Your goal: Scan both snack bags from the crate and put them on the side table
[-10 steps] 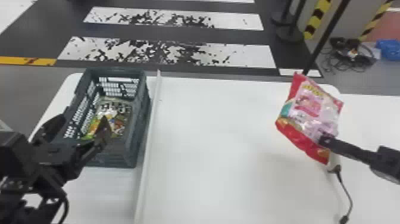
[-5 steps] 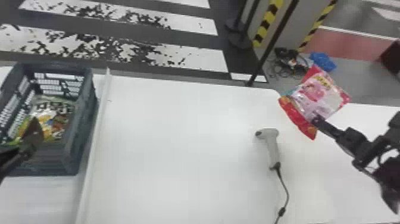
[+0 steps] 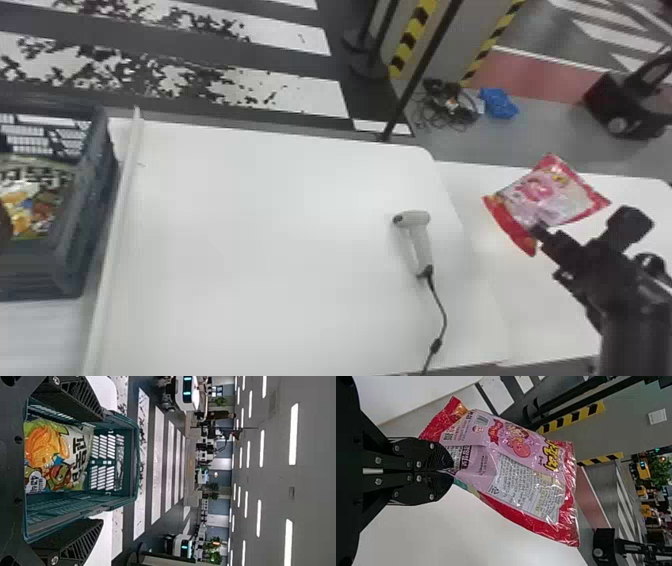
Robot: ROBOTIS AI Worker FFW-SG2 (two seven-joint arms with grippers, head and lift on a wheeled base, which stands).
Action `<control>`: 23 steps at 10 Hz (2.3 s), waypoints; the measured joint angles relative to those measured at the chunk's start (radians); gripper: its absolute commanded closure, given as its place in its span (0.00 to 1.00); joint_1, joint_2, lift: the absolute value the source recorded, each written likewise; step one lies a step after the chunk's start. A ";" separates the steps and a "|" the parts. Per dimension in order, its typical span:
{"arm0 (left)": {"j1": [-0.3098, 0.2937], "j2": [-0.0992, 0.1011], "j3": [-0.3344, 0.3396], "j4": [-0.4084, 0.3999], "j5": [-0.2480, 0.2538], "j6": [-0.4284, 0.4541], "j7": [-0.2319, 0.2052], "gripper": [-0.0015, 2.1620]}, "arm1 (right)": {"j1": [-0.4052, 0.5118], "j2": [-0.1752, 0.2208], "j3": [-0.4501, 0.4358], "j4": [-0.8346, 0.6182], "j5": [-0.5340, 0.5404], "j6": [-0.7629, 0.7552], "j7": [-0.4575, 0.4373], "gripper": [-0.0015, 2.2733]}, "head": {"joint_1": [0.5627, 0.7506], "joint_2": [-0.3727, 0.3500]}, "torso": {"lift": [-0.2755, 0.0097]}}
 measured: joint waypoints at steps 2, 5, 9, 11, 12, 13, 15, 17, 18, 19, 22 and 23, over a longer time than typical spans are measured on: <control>-0.004 0.003 -0.003 0.002 0.001 0.000 0.000 0.04 | -0.030 -0.058 0.046 0.172 0.026 -0.097 -0.003 0.10 | 0.70 0.03 | 0.66; -0.005 0.005 -0.007 0.002 0.002 0.000 0.000 0.04 | -0.054 -0.077 0.100 0.280 0.029 -0.190 -0.003 0.02 | 0.70 0.03 | 0.66; -0.004 0.001 -0.008 0.005 0.003 0.000 0.000 0.04 | 0.050 -0.017 0.119 0.053 0.026 -0.211 -0.003 0.01 | 0.70 0.03 | 0.66; -0.007 -0.002 -0.008 0.006 0.001 0.000 -0.001 0.04 | 0.144 0.069 0.152 -0.169 0.035 -0.217 -0.012 0.01 | 0.70 0.03 | 0.66; -0.007 -0.004 -0.009 0.008 0.000 0.001 0.000 0.04 | 0.200 0.119 0.191 -0.286 0.043 -0.242 -0.040 0.01 | 0.70 0.03 | 0.66; -0.007 -0.006 -0.009 0.008 -0.001 0.001 -0.001 0.04 | 0.253 0.169 0.243 -0.390 0.058 -0.279 -0.061 0.01 | 0.70 0.03 | 0.66; -0.005 -0.008 -0.009 0.004 -0.005 0.001 -0.001 0.04 | 0.352 0.244 0.366 -0.551 0.114 -0.362 -0.077 0.01 | 0.70 0.16 | 0.66; -0.002 -0.008 -0.011 0.000 -0.006 0.001 -0.001 0.04 | 0.463 0.286 0.510 -0.651 0.192 -0.500 -0.125 0.01 | 0.70 0.31 | 0.66; -0.002 -0.008 -0.017 0.000 -0.007 0.001 -0.001 0.04 | 0.508 0.300 0.579 -0.668 0.230 -0.580 -0.143 0.02 | 0.70 0.37 | 0.66; -0.003 -0.008 -0.022 0.000 -0.008 0.001 0.000 0.04 | 0.549 0.307 0.641 -0.674 0.254 -0.658 -0.161 0.02 | 0.70 0.43 | 0.66; -0.007 -0.007 -0.028 0.002 -0.019 0.004 -0.001 0.04 | 0.609 0.326 0.782 -0.644 0.304 -0.808 -0.208 0.02 | 0.70 0.55 | 0.66; -0.012 -0.005 -0.029 0.003 -0.022 0.010 -0.002 0.04 | 0.613 0.331 0.809 -0.631 0.313 -0.834 -0.217 0.02 | 0.70 0.58 | 0.66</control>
